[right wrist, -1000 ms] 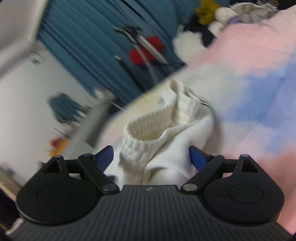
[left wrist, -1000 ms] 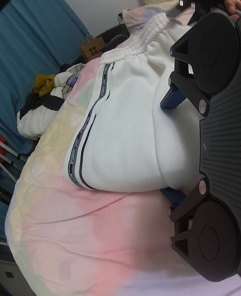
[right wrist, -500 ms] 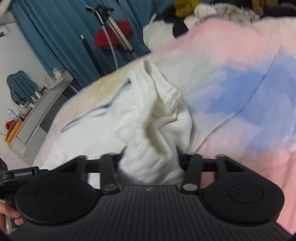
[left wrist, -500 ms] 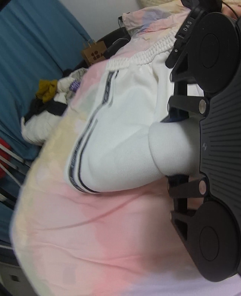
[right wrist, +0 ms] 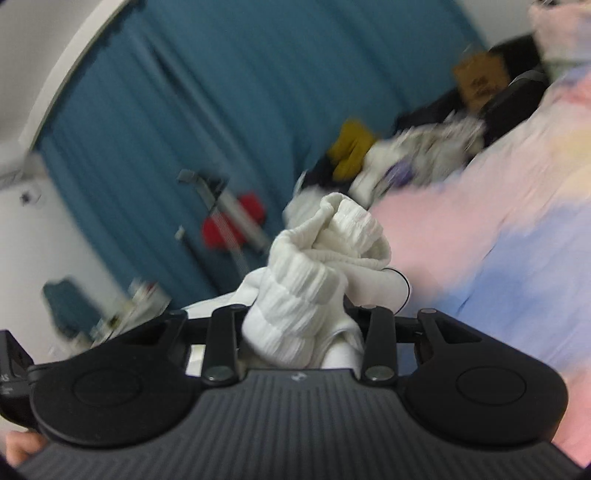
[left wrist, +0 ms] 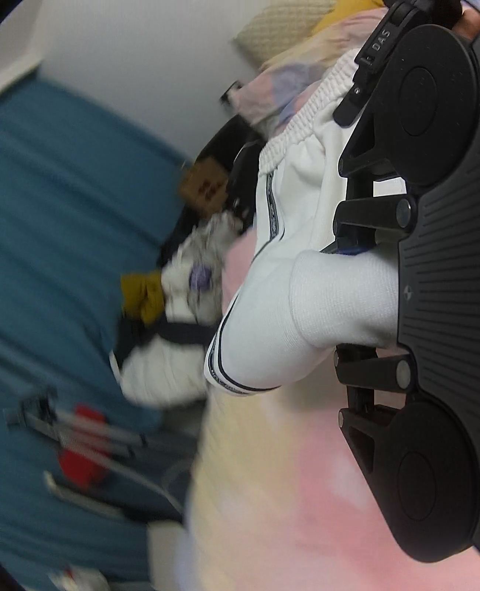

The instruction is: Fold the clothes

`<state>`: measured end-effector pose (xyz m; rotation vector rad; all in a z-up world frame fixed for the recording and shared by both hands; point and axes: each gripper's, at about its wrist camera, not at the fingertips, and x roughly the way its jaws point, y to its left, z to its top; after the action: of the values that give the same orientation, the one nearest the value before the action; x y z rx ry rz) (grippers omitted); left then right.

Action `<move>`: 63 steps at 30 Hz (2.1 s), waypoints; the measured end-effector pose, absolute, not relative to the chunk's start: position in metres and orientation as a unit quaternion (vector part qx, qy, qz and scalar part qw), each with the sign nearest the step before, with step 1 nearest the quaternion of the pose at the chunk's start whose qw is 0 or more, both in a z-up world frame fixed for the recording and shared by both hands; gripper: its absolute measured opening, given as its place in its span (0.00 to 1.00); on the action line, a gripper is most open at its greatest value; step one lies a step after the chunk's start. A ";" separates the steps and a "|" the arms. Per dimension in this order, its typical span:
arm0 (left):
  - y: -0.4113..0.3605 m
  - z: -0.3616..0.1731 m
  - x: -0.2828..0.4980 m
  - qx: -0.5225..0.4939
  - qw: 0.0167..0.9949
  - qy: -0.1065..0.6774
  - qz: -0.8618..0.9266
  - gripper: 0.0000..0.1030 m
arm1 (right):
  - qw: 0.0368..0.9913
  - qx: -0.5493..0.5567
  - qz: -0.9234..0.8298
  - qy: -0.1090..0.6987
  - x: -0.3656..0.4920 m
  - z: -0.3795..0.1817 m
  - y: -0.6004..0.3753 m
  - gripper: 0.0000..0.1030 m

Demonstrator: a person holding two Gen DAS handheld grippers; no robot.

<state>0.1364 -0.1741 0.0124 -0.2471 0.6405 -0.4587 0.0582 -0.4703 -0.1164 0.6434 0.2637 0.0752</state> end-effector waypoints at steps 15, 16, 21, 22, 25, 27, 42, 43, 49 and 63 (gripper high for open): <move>-0.392 -0.123 0.273 0.032 0.877 0.374 -0.301 0.40 | 0.893 0.364 -0.160 0.210 0.106 -0.243 -0.592 0.39; -0.393 -0.134 0.274 0.042 0.875 0.378 -0.301 0.43 | 0.889 0.366 -0.161 0.223 0.108 -0.250 -0.593 0.41; -0.372 -0.148 0.269 0.035 0.868 0.384 -0.314 0.50 | 0.881 0.374 -0.163 0.240 0.106 -0.254 -0.593 0.42; -0.369 -0.146 0.267 0.035 0.868 0.385 -0.313 0.54 | 0.879 0.376 -0.164 0.241 0.104 -0.252 -0.592 0.43; -0.354 -0.132 0.253 0.050 0.868 0.384 -0.310 0.55 | 0.874 0.384 -0.169 0.244 0.098 -0.244 -0.589 0.46; -0.341 -0.117 0.237 0.060 0.872 0.376 -0.308 0.54 | 0.874 0.375 -0.182 0.251 0.091 -0.233 -0.584 0.46; -0.263 0.000 0.081 0.067 0.892 0.276 -0.351 0.82 | 0.932 0.216 -0.212 0.200 0.004 -0.132 -0.501 0.47; -0.258 0.005 0.070 0.064 0.893 0.272 -0.352 0.85 | 0.936 0.208 -0.208 0.194 -0.002 -0.124 -0.495 0.47; -0.223 0.030 0.009 0.050 0.901 0.246 -0.353 1.00 | 0.950 0.174 -0.195 0.170 -0.030 -0.092 -0.460 0.47; -0.160 0.023 -0.046 0.057 0.932 0.220 -0.281 1.00 | 0.964 0.139 -0.179 0.143 -0.053 -0.083 -0.409 0.83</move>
<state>-0.0457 -0.1601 0.0226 0.1174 0.4495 -0.5759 -0.0534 -0.4087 -0.0833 0.2814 0.2888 -0.3615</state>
